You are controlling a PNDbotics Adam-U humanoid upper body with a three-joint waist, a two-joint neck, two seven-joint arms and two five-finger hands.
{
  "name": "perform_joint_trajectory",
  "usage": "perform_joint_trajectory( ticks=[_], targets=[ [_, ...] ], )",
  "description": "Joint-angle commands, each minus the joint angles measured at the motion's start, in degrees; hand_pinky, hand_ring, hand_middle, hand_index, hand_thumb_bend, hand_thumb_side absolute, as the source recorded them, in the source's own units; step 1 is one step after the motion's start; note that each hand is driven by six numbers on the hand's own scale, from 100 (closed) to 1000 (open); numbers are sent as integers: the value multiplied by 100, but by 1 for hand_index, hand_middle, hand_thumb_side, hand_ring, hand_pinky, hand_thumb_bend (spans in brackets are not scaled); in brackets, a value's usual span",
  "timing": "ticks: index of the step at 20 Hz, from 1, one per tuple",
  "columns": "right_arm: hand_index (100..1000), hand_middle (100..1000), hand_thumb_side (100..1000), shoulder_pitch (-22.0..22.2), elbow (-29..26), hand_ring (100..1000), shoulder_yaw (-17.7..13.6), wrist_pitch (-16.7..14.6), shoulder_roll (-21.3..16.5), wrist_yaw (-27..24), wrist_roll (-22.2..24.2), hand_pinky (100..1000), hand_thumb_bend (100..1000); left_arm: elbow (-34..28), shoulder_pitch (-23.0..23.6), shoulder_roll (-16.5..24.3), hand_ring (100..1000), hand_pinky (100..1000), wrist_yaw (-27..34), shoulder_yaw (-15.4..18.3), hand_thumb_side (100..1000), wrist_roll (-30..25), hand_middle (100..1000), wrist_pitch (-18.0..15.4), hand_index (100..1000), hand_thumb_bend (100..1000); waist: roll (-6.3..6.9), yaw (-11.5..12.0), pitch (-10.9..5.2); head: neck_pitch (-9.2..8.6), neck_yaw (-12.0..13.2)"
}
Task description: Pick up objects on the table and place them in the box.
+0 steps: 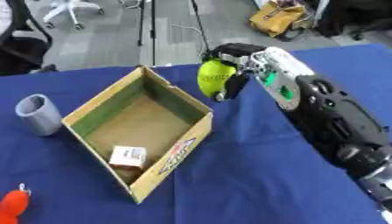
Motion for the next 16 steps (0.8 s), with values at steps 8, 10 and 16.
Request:
perform_joint_trajectory(
  ticks=[8,10,16],
  targets=[
    [430,302,174,-304,-361,494,-59,126,-274,-137,32,383,140,-83,-49,163,864,929,-38,60,976,7,837,-4,801,100,-57,-38,-202,10,-5],
    [427,299,173,-359,-404,493,-50,149,-287,-142,57,382,137,-83,-43,172,864,930,-40,58,976,5,837,-5,801,100,-72,-51,-218,-3,-30],
    [417,289,168,-451,-563,489,-45,211,-314,-172,104,377,122,-83,-33,194,864,930,-47,59,976,2,837,-3,801,100,-94,-58,-261,-20,-73]
  ],
)
